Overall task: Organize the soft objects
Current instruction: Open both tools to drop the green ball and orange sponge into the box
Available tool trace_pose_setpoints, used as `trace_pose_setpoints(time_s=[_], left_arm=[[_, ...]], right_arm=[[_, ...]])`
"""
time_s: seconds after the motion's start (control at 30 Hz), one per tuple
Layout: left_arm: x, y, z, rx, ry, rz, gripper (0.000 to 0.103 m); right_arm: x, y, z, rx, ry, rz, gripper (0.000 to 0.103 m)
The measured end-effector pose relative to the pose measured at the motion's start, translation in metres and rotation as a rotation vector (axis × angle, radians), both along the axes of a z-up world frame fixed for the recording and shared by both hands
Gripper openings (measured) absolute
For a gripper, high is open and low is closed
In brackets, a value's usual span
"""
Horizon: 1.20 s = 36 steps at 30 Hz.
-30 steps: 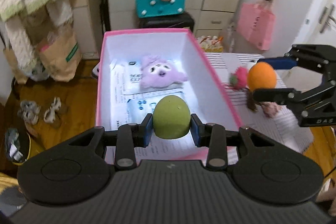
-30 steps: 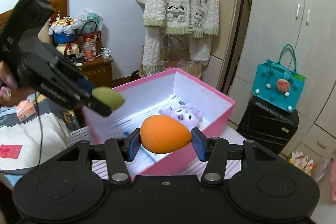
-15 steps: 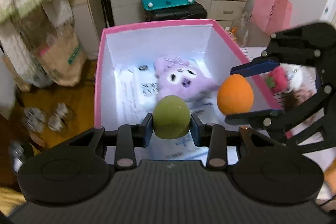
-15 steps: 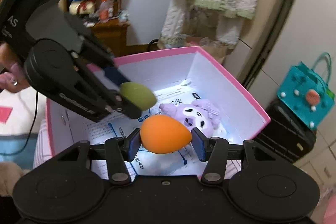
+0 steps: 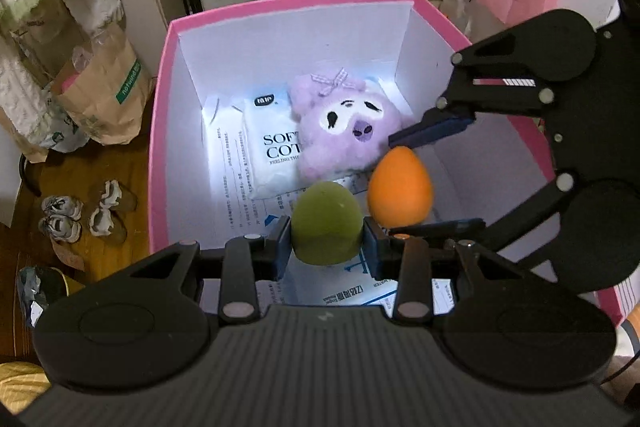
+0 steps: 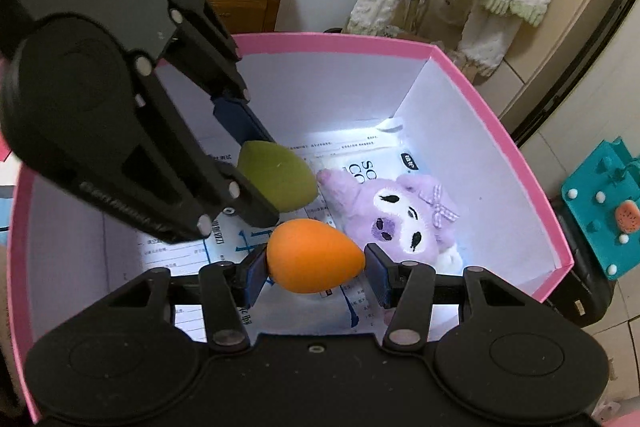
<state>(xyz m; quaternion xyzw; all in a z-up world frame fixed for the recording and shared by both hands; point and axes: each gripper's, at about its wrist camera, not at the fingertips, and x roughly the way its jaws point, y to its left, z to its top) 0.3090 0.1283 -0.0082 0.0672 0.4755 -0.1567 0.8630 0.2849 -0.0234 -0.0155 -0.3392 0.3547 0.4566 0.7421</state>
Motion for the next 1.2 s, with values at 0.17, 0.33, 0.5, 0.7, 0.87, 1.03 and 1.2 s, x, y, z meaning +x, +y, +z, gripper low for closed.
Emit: trace_pose_setpoints(time_s=[0.17,0.33,0.5,0.7,0.87,1.03,1.2], left_arm=[[0.005,0.000,-0.001,-0.014,0.002,0.017,0.038],[0.004,-0.003,0.002,-0.001,-0.009,0.028,0.041],[0.004,-0.002,0.003,-0.018,-0.019,0.048,0.041],[-0.009,0.004,0.014,-0.041,-0.057,0.072,0.042],[-0.029,0.007,0.032,-0.038,-0.100,0.068,0.044],[-0.057,0.008,0.054,-0.024,-0.142,0.055,0.047],[-0.087,0.010,0.077,-0.032,-0.157,0.046,0.050]], right_arm=[[0.003,-0.006,-0.002,0.004,-0.007,-0.044,0.059],[0.007,-0.010,-0.003,0.037,-0.002,-0.077,0.060],[0.008,-0.015,-0.001,0.082,0.012,-0.108,0.063],[0.005,-0.028,0.013,0.159,0.058,-0.178,0.064],[-0.002,-0.049,0.029,0.246,0.122,-0.268,0.064],[-0.018,-0.072,0.055,0.329,0.165,-0.308,0.064],[-0.045,-0.091,0.082,0.375,0.141,-0.307,0.064]])
